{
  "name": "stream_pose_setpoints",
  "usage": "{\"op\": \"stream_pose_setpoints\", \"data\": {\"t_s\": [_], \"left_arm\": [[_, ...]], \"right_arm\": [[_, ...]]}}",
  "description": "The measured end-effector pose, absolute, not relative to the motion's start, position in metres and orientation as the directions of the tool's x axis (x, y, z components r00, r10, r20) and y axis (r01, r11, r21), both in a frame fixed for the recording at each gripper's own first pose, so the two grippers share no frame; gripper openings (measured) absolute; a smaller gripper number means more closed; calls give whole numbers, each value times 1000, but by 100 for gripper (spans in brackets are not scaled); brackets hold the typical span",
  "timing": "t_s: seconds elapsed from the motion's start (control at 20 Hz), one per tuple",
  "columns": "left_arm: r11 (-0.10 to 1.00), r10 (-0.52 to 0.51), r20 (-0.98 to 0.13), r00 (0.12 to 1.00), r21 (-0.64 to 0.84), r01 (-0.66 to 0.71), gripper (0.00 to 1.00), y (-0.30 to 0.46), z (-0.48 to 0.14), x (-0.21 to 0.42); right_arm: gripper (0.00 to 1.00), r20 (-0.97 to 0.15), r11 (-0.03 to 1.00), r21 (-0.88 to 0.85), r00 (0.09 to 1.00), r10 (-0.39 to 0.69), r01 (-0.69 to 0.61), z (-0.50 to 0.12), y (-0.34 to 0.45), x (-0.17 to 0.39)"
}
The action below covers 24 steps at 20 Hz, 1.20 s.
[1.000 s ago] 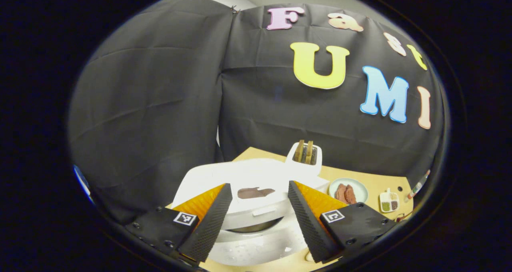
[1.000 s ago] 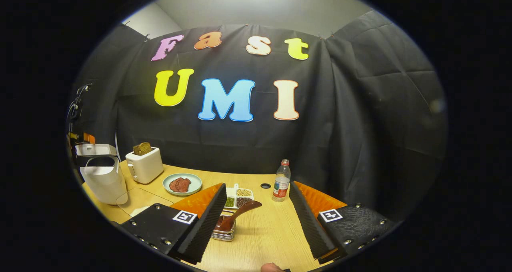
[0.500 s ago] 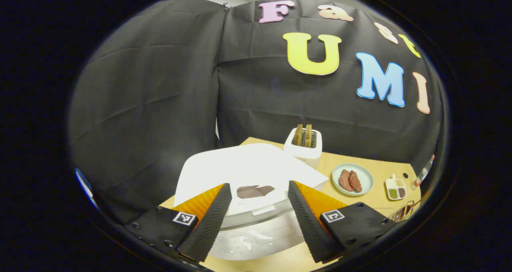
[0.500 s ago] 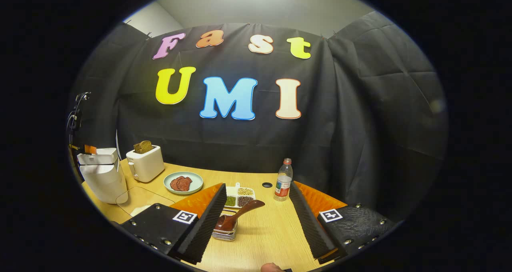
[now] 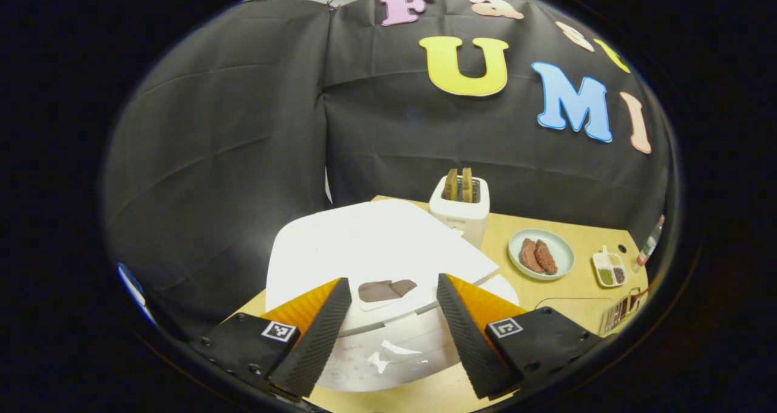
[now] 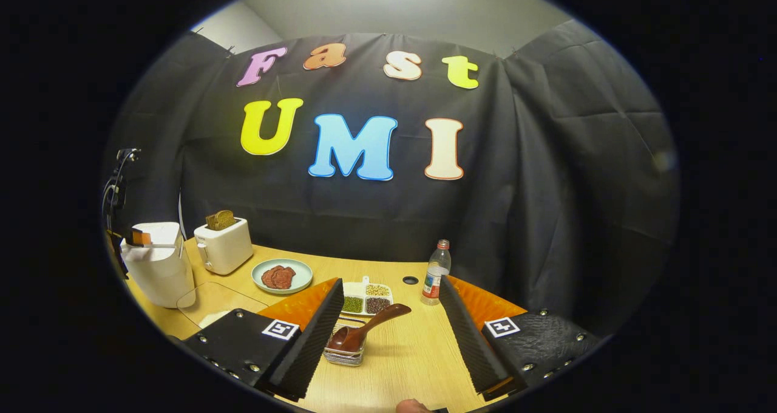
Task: Close the left gripper, press the button to open the rice cooker; take a wooden spoon from the chopstick holder with the right hand, scoop a spoonful of rice and pour it into the rice cooker, then put the wooden spoon back into the chopstick holder.
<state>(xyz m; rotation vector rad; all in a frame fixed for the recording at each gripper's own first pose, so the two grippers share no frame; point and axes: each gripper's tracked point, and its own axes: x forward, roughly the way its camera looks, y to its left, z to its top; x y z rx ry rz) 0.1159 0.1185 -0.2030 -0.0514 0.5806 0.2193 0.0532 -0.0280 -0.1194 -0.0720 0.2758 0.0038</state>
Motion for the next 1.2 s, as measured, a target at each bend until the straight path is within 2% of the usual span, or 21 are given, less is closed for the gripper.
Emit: {"op": "stream_pose_setpoints", "data": {"t_s": [0.1, 0.15, 0.4, 0.5, 0.65, 0.75, 0.85, 0.9, 1.0, 1.05, 1.2], "left_arm": [[976, 193, -556, 808, 25, -215, 95, 115, -211, 113], [976, 195, -545, 816, 28, -215, 100, 117, -211, 114], [968, 213, -544, 812, 3, -252, 97, 118, -212, 113], [970, 208, -518, 830, 3, -241, 100, 116, -209, 113], [979, 186, -503, 844, 17, -205, 96, 115, -206, 110], [979, 171, -490, 855, -11, -203, 99, 111, -196, 107], [983, 154, -433, 888, -25, -182, 96, 102, -174, 103], [986, 146, -396, 907, -18, -167, 99, 97, -158, 101], [992, 112, -316, 942, -17, -123, 95, 86, -124, 96], [995, 91, -276, 957, -22, -101, 98, 79, -109, 93], [998, 49, -180, 982, -28, -55, 99, 64, -66, 76]], "right_arm": [[96, -273, 997, -71, 962, -7, -13, -119, -27, 54], [96, -274, 997, -71, 962, -7, -12, -119, -27, 54], [96, -273, 998, -59, 962, 4, -21, -121, -23, 53], [96, -267, 998, -44, 964, 22, -35, -118, -16, 54], [96, -247, 997, -51, 968, 43, -58, -107, -8, 53], [96, -233, 996, -49, 971, 56, -70, -98, -2, 55], [95, -220, 996, -40, 973, 72, -83, -90, 7, 55], [95, -212, 995, -39, 974, 79, -89, -86, 10, 54], [96, -192, 994, -42, 977, 88, -98, -72, 8, 52], [95, -182, 994, -36, 978, 96, -105, -66, 12, 51], [95, -148, 992, -23, 982, 120, -124, -49, 24, 45]]}}
